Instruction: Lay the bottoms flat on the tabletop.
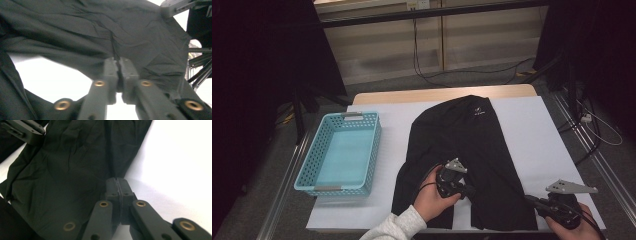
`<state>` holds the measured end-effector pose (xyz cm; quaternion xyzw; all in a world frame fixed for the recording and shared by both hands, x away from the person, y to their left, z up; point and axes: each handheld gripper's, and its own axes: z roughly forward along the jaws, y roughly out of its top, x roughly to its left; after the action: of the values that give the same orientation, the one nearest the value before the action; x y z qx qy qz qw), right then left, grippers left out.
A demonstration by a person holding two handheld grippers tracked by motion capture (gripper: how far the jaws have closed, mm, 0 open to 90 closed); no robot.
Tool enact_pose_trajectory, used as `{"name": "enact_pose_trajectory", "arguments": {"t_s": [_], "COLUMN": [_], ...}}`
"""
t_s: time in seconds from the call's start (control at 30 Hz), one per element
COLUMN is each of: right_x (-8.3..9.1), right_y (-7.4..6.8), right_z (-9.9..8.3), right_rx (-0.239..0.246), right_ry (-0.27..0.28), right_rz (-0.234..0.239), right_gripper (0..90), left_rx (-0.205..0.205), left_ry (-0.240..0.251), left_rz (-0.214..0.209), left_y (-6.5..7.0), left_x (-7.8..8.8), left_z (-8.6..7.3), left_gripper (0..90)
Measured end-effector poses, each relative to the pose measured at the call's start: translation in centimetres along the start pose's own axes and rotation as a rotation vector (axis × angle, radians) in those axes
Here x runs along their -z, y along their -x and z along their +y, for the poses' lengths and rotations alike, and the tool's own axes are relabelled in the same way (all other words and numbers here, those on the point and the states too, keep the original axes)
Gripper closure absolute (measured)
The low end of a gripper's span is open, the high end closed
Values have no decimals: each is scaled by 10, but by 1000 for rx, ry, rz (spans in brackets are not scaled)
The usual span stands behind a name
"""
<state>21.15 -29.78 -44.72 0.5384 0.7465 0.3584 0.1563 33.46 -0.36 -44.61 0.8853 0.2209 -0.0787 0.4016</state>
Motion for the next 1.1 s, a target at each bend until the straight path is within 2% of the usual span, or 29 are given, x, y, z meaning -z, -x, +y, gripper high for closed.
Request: {"name": "enact_pose_trajectory", "arguments": {"t_s": [0.07,0.13,0.17,0.23,0.3,0.37,0.47,0.6,0.83,1.1], "right_x": [-2,-4,-5,-8,-10,-13,-17,-22,-31,-47], "right_y": [0,-1,-1,-2,-3,-4,-5,-5,-13,-25], "right_z": [1,3,4,7,10,13,18,22,36,47], "right_rx": [1,3,5,5,8,16,17,22,46,96], "right_ry": [6,17,25,33,45,58,72,79,108,92], "right_rz": [5,-2,-10,-12,-18,-19,-30,-31,-5,34], "right_gripper": [854,778,729,691,593,549,438,369,319,293], "left_rx": [14,16,24,28,38,51,73,107,148,176], "left_ry": [14,35,43,61,83,101,122,149,152,154], "left_rz": [-9,4,9,20,39,59,97,153,212,251], "left_y": [-2,-6,-9,-14,-19,-25,-36,-50,-64,-70], "left_x": [6,12,15,22,28,37,52,70,85,94], "left_z": [2,4,4,3,2,1,-2,-9,-23,-37], "left_gripper": [654,544,516,466,394,337,303,271,251,234]}}
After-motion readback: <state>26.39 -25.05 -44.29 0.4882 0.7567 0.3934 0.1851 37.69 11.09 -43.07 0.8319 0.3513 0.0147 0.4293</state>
